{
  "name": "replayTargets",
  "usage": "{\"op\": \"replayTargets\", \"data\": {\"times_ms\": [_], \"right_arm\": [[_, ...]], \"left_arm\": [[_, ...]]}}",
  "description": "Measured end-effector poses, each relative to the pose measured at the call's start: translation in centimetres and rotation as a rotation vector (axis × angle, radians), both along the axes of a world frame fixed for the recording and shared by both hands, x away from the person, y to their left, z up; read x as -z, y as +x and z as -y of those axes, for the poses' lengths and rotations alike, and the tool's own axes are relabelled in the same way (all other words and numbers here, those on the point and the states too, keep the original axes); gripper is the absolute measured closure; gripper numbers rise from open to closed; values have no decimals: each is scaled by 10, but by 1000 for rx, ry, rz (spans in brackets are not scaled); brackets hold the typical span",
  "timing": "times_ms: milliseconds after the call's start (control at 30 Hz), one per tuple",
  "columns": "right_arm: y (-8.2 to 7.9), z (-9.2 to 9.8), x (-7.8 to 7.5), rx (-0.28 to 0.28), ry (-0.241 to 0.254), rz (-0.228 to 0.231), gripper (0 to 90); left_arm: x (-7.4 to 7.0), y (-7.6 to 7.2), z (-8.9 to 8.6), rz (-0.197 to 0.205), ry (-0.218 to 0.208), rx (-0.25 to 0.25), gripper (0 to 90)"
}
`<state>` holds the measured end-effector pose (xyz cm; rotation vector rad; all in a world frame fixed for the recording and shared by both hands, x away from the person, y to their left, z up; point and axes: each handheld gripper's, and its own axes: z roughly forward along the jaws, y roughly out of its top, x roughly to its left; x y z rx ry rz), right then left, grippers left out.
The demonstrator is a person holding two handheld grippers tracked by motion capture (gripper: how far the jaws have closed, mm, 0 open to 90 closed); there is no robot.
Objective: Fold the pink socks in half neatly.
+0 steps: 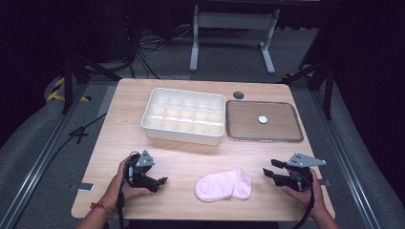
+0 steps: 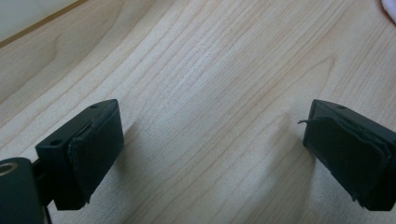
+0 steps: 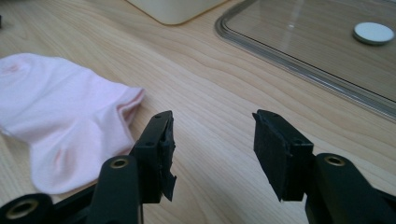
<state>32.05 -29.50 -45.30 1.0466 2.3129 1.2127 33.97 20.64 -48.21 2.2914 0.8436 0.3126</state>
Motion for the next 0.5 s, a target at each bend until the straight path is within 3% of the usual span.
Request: {"op": "replayTargets", "data": {"times_ms": [333,500], "right_arm": [[-7,-31,-8,-105,-6,10,518],[-11,-54,-11,-187,-26,-5,607]], "left_arm": [[1,-1,1,10,-10,0,61],[1,-3,5,14,-25,11,119]]}}
